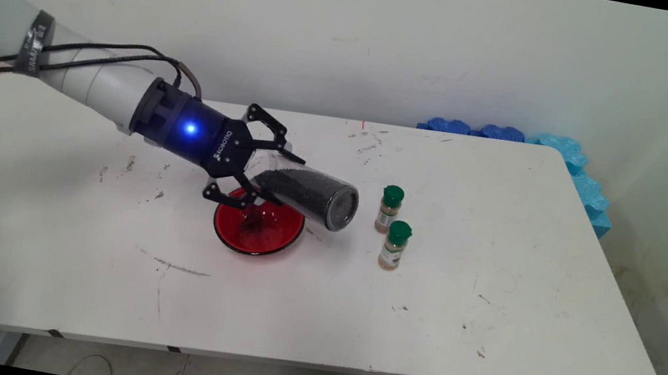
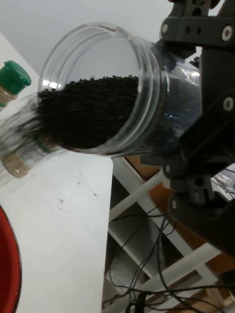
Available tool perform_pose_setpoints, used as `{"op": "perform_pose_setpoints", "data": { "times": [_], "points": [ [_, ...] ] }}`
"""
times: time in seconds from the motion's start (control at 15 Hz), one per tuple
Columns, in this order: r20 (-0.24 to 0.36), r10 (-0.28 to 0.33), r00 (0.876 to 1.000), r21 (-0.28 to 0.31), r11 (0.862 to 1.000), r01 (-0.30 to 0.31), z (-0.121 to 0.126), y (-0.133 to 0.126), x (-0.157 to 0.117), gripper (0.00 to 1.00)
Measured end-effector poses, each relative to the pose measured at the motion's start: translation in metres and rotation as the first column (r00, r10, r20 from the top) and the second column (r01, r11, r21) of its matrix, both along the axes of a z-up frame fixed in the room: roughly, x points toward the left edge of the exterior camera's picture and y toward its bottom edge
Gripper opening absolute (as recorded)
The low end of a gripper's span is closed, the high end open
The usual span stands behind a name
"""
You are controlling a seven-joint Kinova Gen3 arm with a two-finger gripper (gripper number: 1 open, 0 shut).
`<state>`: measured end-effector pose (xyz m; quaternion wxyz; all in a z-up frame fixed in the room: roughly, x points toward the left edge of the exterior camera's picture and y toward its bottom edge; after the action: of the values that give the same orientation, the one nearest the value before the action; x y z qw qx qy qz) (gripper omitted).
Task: Pour the black seasoning powder in the red bowl
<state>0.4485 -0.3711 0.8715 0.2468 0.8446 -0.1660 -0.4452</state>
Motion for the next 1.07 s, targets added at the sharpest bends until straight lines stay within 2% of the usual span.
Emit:
{"op": "perform_pose_setpoints", "data": {
  "times": [1.07],
  "points": [
    [-0.042, 0.052, 0.998, 0.05, 0.998, -0.05, -0.0018, 0.004, 0.0004, 0.0]
  ]
}}
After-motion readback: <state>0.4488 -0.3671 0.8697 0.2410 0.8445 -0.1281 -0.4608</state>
